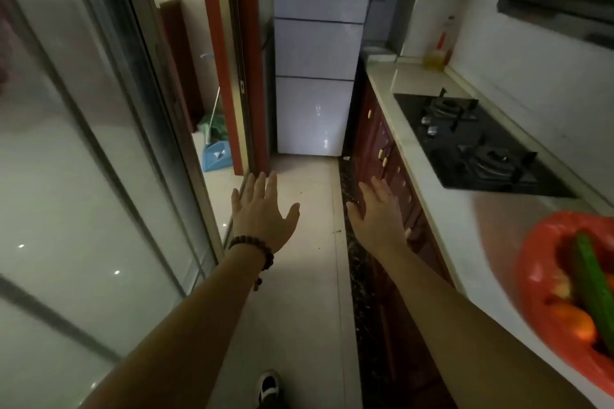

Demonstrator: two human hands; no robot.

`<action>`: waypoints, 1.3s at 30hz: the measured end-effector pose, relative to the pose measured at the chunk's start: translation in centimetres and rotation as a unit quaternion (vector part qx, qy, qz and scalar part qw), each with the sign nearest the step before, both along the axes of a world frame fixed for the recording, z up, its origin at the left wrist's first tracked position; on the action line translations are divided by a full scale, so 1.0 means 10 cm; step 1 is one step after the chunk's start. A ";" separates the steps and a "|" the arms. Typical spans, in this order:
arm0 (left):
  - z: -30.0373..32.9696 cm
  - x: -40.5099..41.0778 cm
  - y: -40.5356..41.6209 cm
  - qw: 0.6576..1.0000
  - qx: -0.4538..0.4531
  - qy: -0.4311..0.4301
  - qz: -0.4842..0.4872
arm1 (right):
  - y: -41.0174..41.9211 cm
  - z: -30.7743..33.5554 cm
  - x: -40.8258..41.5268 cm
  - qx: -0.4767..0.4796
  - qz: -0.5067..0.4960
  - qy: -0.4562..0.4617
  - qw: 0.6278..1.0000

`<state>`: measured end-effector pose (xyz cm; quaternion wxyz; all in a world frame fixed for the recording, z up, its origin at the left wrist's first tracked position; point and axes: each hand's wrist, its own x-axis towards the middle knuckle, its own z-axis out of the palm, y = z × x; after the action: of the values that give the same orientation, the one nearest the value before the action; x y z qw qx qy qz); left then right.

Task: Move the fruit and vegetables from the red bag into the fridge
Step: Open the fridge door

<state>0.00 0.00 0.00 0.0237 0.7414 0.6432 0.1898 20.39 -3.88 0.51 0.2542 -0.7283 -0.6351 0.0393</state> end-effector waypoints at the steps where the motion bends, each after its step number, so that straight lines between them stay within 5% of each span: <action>1: -0.01 -0.02 0.19 1.000 -0.002 -0.002 0.003 | 0.21 -0.02 -0.02 0.002 0.002 0.001 1.000; 22: 0.27 0.04 3.92 1.000 0.002 -0.006 0.007 | 3.95 0.18 -0.14 0.007 -0.004 -0.014 1.000; 39: 0.72 1.17 7.49 0.999 0.021 -0.022 0.033 | 7.67 0.42 1.09 0.057 0.030 -0.035 0.997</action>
<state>11.68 74.88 7.21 0.0159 0.7158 0.6623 0.2206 31.30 72.85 4.69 0.2712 -0.6943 -0.6665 -0.0149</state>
